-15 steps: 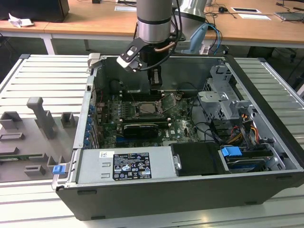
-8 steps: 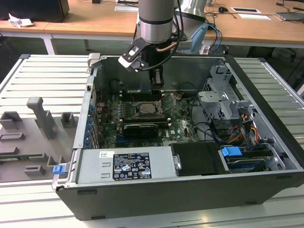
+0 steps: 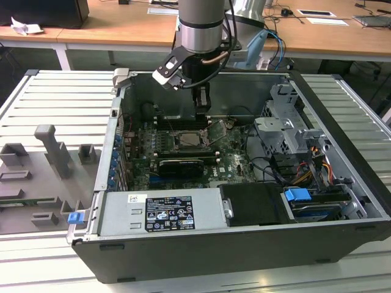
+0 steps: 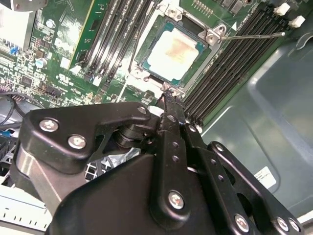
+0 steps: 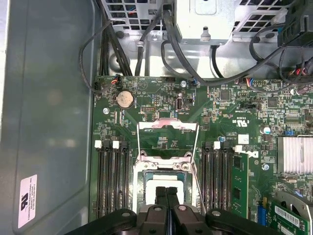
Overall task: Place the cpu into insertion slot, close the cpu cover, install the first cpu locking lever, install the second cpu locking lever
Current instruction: 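Close the cpu cover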
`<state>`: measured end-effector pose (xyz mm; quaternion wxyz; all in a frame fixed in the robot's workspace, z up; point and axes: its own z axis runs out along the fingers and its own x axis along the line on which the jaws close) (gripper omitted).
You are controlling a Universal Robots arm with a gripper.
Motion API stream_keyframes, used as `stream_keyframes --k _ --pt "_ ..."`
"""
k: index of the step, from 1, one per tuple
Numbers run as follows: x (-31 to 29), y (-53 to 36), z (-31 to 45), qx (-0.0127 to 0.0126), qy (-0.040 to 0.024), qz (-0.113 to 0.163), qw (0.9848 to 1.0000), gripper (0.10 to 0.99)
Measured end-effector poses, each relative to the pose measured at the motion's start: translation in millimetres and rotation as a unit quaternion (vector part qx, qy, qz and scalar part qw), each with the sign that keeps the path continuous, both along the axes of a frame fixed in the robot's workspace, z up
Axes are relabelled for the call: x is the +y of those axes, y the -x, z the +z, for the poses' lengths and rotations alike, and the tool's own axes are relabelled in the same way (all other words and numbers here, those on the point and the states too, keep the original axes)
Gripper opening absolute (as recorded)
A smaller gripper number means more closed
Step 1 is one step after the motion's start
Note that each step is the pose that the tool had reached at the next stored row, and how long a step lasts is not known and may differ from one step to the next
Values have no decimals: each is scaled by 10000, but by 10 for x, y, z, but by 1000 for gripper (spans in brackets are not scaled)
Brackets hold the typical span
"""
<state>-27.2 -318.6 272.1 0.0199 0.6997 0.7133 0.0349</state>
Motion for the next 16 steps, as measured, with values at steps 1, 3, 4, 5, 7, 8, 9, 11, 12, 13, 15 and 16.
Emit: stream_keyframes --k 1,3,4,5,7,8,9,11,12,13,15,16 --pt "0 -4 1 1 1 0 10000 106" --pt "0 -16 1 1 2 -1 10000 106" --pt "0 -21 1 1 2 0 10000 106" --pt "0 -28 1 1 1 -1 10000 106" --pt "0 -36 1 1 1 -1 10000 106" --pt "0 -37 1 1 1 -1 10000 106" --pt "0 -42 1 1 1 -1 10000 106" --pt "0 -48 1 1 1 0 10000 106" --pt "0 -51 1 1 2 -1 10000 106" --pt "0 -53 1 1 1 -1 10000 106" --pt "0 -58 1 1 1 -1 10000 106" --pt "0 -59 1 1 1 -1 10000 106"
